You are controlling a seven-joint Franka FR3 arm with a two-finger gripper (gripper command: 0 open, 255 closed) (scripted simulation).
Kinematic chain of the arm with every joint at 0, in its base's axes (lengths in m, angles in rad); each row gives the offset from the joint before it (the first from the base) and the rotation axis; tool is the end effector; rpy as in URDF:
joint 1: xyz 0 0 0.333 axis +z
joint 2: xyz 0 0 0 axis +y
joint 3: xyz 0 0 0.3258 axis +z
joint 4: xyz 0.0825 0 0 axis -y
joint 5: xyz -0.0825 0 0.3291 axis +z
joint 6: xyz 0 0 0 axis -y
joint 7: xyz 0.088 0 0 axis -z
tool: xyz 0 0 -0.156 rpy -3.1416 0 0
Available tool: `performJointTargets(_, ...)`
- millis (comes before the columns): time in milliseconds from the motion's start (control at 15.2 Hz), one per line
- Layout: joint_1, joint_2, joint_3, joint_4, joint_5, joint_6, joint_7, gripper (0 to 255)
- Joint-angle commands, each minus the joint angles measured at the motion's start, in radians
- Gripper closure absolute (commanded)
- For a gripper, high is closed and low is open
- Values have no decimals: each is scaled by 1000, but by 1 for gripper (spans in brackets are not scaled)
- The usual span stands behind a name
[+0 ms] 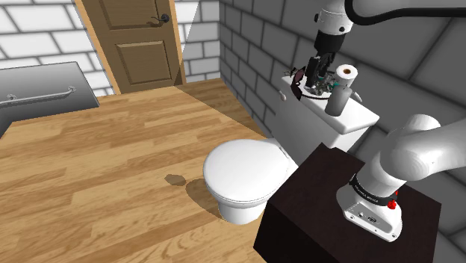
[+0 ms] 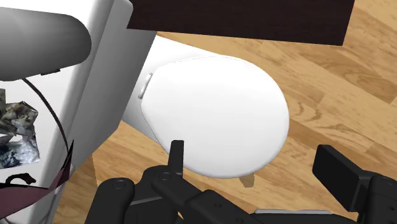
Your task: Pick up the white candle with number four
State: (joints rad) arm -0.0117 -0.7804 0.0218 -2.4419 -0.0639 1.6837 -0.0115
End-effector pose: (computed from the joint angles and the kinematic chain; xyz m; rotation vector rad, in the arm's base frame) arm 0.2561 -0.0054 0.5213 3.0622 0.0336 0.0333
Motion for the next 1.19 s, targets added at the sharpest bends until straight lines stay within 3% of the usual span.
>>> performJointTargets(0, 0, 0, 0, 0, 0, 0, 0, 0)
performJointTargets(528, -60, 81, -220, 11, -86, 2, -248, 0)
performJointTargets(1122, -101, 299, -455, 120, -148, 23, -530, 0)
